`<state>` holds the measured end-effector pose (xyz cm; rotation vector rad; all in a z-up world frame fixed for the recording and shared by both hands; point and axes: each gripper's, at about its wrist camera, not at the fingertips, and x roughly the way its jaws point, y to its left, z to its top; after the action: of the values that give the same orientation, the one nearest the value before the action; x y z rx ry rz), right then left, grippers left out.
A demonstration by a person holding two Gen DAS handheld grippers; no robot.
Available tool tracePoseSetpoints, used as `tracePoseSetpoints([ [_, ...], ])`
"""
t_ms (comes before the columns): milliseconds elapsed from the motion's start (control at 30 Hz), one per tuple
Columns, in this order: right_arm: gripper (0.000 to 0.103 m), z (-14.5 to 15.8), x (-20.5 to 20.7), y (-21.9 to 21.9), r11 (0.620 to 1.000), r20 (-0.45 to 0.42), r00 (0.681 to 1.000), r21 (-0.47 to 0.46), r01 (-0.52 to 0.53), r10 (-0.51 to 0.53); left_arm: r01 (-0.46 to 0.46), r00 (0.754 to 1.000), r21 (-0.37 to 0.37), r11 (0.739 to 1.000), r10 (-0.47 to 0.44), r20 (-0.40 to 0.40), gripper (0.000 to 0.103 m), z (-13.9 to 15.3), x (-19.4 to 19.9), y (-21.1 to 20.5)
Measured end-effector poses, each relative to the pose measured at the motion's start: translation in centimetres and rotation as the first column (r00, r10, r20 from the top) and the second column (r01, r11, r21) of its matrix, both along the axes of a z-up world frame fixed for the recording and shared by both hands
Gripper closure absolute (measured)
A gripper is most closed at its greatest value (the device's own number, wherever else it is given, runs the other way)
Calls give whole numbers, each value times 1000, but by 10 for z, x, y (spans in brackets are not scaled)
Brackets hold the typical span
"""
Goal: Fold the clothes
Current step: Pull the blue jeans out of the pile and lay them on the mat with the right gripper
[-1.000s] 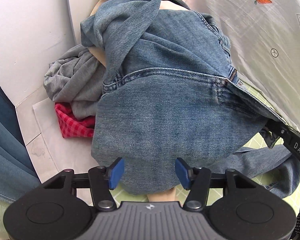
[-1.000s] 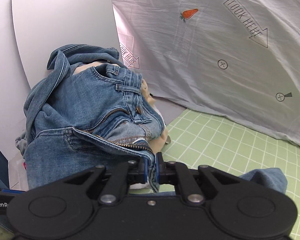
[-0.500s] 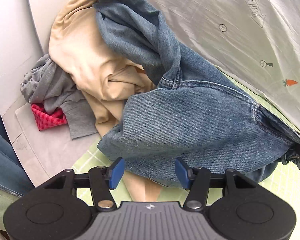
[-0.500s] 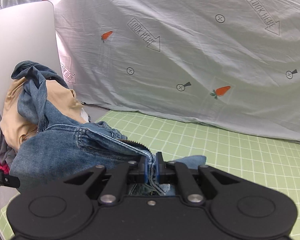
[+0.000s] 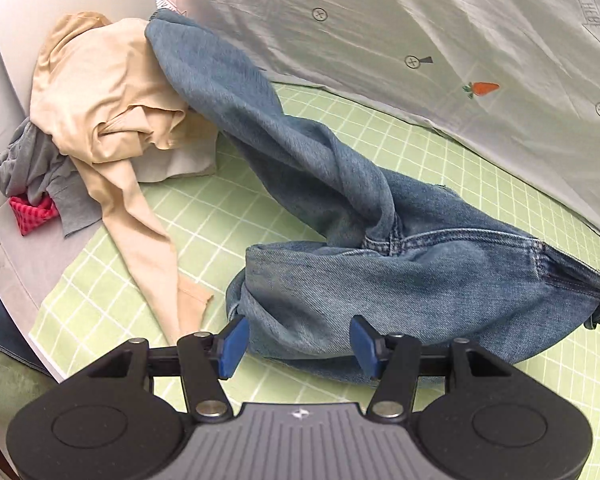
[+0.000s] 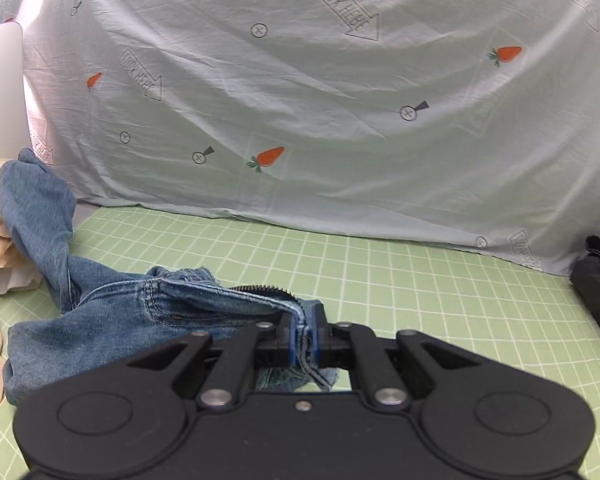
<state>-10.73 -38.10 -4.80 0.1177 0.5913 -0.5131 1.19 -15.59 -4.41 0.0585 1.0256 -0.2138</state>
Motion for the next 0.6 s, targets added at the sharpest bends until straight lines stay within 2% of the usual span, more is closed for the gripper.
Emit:
tracePoseSetpoints([
  [233, 95, -6, -60, -54, 990, -15, 990, -20, 142, -142, 61, 998, 20, 998, -61, 0, 46, -7, -26, -34],
  [400, 95, -4, -93, -95, 958, -16, 959, -56, 281, -282, 86, 996, 21, 996, -86, 2, 46, -11, -37, -54],
  [467, 95, -4, -108, -117, 931, -15, 932, -54, 360, -361, 95, 995, 20, 995, -95, 0, 46, -13, -40, -60],
  [600, 95, -9, -143, -157, 851, -27, 852, -55, 522, -524, 111, 994, 24, 994, -111, -5, 46, -17, -44, -69],
])
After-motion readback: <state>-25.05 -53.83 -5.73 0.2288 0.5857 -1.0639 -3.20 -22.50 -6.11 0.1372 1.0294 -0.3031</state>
